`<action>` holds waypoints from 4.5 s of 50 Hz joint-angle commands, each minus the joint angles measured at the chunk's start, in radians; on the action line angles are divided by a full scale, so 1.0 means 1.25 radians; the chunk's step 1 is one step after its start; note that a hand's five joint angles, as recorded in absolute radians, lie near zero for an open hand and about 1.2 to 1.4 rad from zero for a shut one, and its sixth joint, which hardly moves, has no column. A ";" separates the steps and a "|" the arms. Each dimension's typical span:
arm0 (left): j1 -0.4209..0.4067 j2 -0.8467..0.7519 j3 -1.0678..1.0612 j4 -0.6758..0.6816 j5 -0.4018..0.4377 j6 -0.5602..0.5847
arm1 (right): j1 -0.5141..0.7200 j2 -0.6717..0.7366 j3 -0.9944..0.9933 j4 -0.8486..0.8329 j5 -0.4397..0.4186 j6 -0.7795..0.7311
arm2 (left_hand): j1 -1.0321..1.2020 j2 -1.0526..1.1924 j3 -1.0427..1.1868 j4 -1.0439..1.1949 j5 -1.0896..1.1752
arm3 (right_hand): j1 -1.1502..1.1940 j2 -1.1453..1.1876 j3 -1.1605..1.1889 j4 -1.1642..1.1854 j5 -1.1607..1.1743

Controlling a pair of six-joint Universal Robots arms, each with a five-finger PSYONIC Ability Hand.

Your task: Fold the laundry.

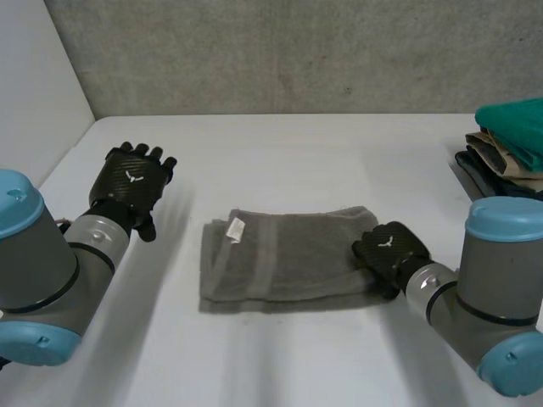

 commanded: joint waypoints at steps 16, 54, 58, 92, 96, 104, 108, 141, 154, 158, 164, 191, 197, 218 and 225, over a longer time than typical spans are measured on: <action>0.026 0.047 -0.021 -0.012 -0.007 -0.014 | 0.395 0.146 -0.193 -0.208 -0.132 -0.258 | -0.014 -0.019 -0.023 -0.020 -0.037 | 0.240 0.054 0.063 0.060 0.080; -0.251 -0.272 0.228 -0.232 -0.212 -0.316 | 0.173 0.216 -0.431 0.216 0.001 0.340 | 0.049 0.044 0.041 0.043 0.027 | -0.576 -0.762 -0.753 -0.755 -0.736; -0.256 -0.259 0.227 -0.230 -0.207 -0.276 | 0.178 0.188 -0.419 0.213 0.025 0.255 | 0.044 0.040 0.036 0.039 0.022 | -0.576 -0.762 -0.753 -0.755 -0.736; -0.157 -0.029 0.261 -0.249 0.425 -0.207 | 0.297 0.135 -0.077 -0.276 0.061 0.099 | 0.009 0.004 0.001 0.003 -0.013 | -0.576 -0.762 -0.753 -0.755 -0.736; -0.160 -0.029 0.261 -0.249 0.418 -0.207 | 0.298 0.173 -0.108 -0.276 0.060 0.063 | 0.009 0.004 0.001 0.003 -0.013 | -0.561 -0.747 -0.738 -0.740 -0.720; -0.159 -0.029 0.261 -0.251 0.418 -0.206 | 0.297 0.194 -0.146 -0.278 0.060 0.066 | 0.011 0.007 0.003 0.006 -0.011 | -0.382 -0.568 -0.559 -0.561 -0.542; -0.159 -0.028 0.263 -0.249 0.417 -0.206 | 0.297 0.201 -0.156 -0.278 0.060 0.070 | 0.011 0.007 0.003 0.006 -0.011 | -0.352 -0.538 -0.528 -0.531 -0.511; -0.153 -0.016 0.264 -0.252 0.417 -0.211 | 0.288 0.238 -0.216 -0.247 0.061 0.071 | 0.014 0.009 0.005 0.008 -0.009 | -0.333 -0.519 -0.510 -0.512 -0.493; -0.123 0.008 0.260 -0.252 0.417 -0.213 | 0.276 0.263 -0.272 -0.249 0.063 0.072 | 0.019 0.014 0.010 0.013 -0.004 | 0.402 0.216 0.225 0.222 0.242; -0.100 0.013 0.257 -0.253 0.416 -0.216 | 0.232 0.247 -0.265 -0.246 0.068 0.072 | 0.021 0.016 0.012 0.015 -0.002 | 0.402 0.216 0.225 0.222 0.242; -0.079 0.026 0.244 -0.254 0.417 -0.222 | 0.153 0.198 -0.250 -0.231 0.065 0.070 | 0.021 0.016 0.012 0.015 -0.002 | 0.402 0.216 0.225 0.222 0.242; -0.065 0.028 0.212 -0.254 0.418 -0.225 | 0.026 0.174 -0.215 -0.166 -0.099 0.060 | 0.019 0.014 0.010 0.013 -0.004 | -0.410 -0.596 -0.587 -0.589 -0.570; -0.063 0.028 0.207 -0.253 0.420 -0.225 | -0.011 0.098 -0.174 -0.096 -0.116 0.056 | 0.019 0.014 0.010 0.013 -0.004 | -0.497 -0.683 -0.674 -0.676 -0.657; -0.071 0.022 0.205 -0.253 0.420 -0.227 | -0.048 0.123 -0.133 -0.062 -0.202 -0.056 | 0.016 0.012 0.008 0.010 -0.006 | -0.488 -0.674 -0.665 -0.667 -0.648; -0.068 0.022 0.206 -0.253 0.420 -0.227 | -0.043 0.145 -0.133 -0.146 -0.195 -0.051 | 0.016 0.012 0.008 0.010 -0.006 | -0.446 -0.632 -0.622 -0.625 -0.605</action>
